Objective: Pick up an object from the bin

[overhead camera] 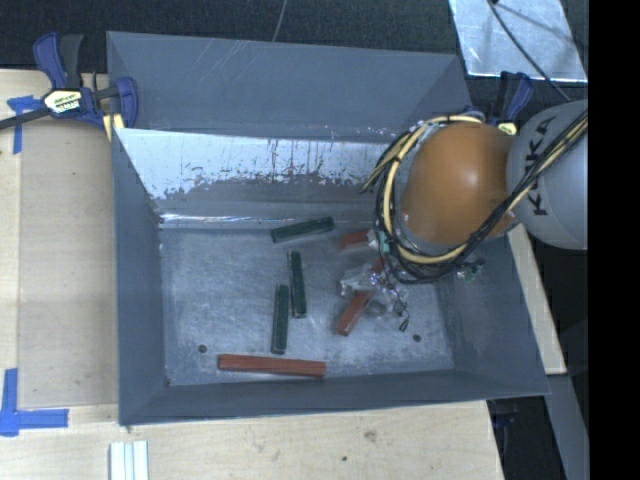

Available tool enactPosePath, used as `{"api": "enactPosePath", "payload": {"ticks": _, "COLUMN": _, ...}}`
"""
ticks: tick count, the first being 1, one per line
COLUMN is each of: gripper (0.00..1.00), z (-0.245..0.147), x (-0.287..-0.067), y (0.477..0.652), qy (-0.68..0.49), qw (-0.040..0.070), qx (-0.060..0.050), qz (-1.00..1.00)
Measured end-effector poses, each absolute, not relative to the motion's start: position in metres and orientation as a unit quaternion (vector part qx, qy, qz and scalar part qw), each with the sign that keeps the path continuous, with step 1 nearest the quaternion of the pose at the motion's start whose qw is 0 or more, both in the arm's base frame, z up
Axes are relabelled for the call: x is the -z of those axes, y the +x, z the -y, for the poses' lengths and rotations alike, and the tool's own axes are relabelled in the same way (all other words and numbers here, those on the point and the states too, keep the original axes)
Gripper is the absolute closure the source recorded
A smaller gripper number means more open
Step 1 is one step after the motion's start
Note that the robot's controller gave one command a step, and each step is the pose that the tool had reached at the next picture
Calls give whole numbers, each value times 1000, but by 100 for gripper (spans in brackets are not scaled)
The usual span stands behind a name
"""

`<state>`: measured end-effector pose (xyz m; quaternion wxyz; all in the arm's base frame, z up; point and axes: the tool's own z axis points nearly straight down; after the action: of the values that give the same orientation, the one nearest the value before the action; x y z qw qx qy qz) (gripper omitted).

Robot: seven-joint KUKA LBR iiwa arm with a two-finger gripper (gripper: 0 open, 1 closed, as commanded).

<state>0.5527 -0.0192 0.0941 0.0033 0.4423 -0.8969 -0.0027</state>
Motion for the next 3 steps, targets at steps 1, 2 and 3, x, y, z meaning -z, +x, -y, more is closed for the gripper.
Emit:
{"api": "enactPosePath", "payload": {"ticks": 1, "gripper": 100, "z": 20, "x": -113, "y": 555, "qy": 442, "qw": -1, "qx": 0, "qz": 897}}
{"api": "enactPosePath", "payload": {"ticks": 2, "gripper": 100, "z": 20, "x": -123, "y": 556, "qy": 442, "qw": -3, "qx": -1, "qz": 897}}
{"api": "enactPosePath", "payload": {"ticks": 3, "gripper": 100, "z": 20, "x": -131, "y": 555, "qy": 441, "qw": -1, "qx": 0, "qz": 897}}
